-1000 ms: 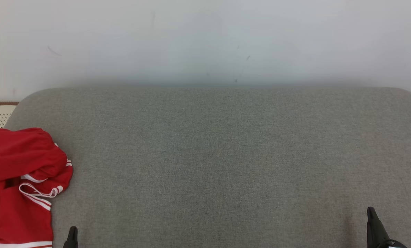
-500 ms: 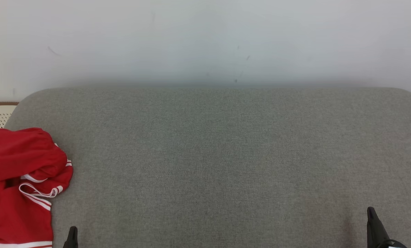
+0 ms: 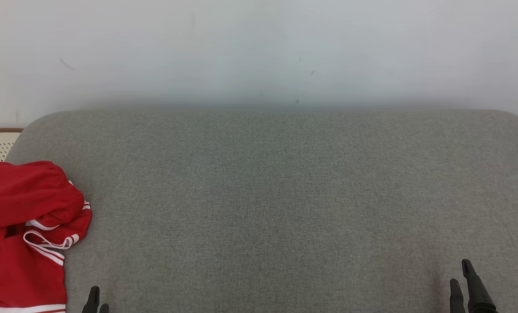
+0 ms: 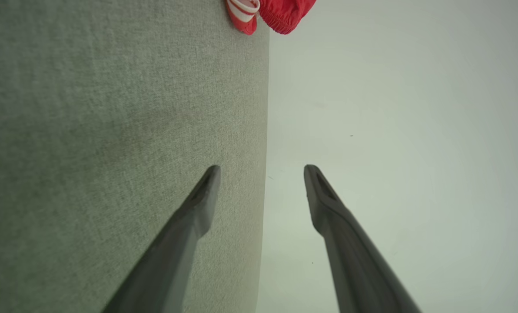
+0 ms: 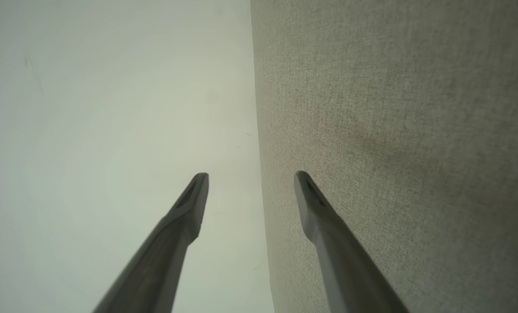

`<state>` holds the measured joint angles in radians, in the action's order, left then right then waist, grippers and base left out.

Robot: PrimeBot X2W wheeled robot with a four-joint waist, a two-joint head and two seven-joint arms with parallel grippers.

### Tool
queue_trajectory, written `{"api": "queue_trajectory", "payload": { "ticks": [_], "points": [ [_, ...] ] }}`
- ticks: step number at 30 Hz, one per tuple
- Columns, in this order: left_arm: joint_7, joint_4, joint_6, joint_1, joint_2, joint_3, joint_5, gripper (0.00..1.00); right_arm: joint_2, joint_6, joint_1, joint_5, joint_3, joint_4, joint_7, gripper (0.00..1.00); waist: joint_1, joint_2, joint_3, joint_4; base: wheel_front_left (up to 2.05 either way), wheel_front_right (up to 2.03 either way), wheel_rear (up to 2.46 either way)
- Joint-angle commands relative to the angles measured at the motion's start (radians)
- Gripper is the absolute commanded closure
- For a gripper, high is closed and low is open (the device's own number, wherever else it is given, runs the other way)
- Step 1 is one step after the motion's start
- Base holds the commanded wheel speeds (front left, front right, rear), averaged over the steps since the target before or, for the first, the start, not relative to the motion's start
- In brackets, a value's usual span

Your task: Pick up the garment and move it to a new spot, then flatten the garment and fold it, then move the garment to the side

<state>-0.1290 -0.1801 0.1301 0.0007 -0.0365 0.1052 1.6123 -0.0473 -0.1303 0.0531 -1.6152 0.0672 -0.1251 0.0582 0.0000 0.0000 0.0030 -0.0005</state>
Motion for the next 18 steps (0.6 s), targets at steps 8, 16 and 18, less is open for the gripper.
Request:
{"api": "queue_trajectory", "payload": {
  "ticks": [8, 16, 18],
  "points": [
    [0.050, 0.005, 0.000, -0.042, -0.015, -0.011, -0.125, 0.00, -0.039, 0.000, -0.057, 0.088, -0.052, -0.002, -0.047, 0.00, 0.0001, 0.0000, 0.003, -0.002, 0.00, 0.00, 0.00],
    [0.090, -0.002, 0.000, -0.063, -0.013, -0.011, -0.285, 0.00, -0.051, 0.000, -0.086, 0.212, -0.074, -0.018, -0.078, 0.00, 0.0001, 0.0000, 0.005, -0.003, 0.00, 0.00, 0.00],
    [0.099, -0.003, 0.000, -0.067, -0.013, -0.012, -0.330, 0.00, -0.054, 0.000, -0.092, 0.247, -0.081, -0.023, -0.086, 0.00, 0.0001, 0.0000, 0.006, -0.003, 0.00, 0.00, 0.00]
  ]
}}
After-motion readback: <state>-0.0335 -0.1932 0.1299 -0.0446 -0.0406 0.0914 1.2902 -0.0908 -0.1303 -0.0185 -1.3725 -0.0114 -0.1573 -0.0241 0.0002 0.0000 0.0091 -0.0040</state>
